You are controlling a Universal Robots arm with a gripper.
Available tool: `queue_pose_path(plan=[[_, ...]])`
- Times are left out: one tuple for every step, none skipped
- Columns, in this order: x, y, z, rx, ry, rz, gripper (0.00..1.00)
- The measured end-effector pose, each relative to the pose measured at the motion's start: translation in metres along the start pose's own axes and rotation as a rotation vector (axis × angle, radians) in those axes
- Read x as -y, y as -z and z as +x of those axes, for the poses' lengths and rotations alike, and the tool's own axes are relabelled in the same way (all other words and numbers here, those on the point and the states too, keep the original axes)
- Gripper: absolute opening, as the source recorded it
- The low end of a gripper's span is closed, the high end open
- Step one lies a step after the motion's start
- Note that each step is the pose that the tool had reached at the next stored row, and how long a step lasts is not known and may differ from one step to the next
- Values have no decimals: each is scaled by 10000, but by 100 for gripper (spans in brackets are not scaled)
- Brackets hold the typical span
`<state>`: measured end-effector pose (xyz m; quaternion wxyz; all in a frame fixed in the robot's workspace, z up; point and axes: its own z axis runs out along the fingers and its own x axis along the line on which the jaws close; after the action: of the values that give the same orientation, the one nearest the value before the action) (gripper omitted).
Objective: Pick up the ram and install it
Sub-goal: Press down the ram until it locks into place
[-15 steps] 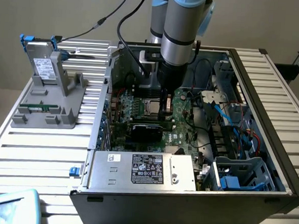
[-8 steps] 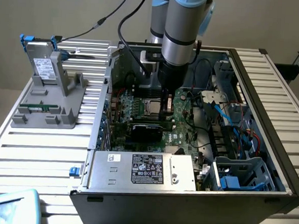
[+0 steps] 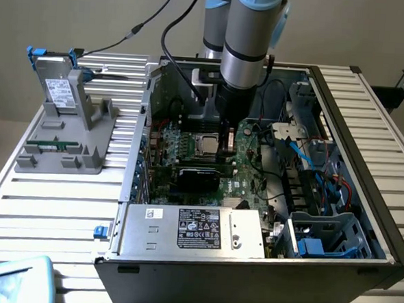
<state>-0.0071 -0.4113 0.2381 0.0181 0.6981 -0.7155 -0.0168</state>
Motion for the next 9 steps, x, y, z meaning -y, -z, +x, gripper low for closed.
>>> queue_pose_path(plan=[[1, 0, 0, 0, 0, 0, 11], [1, 0, 0, 1, -1, 0, 11], [2, 0, 0, 1, 0, 2, 11], [2, 0, 0, 2, 0, 16, 11], [3, 0, 0, 2, 0, 18, 11], [4, 0, 0, 2, -1, 20, 11], [7, 0, 0, 2, 0, 20, 11], [11, 0, 0, 1, 1, 20, 11], [18, 1, -1, 1, 1, 21, 11]])
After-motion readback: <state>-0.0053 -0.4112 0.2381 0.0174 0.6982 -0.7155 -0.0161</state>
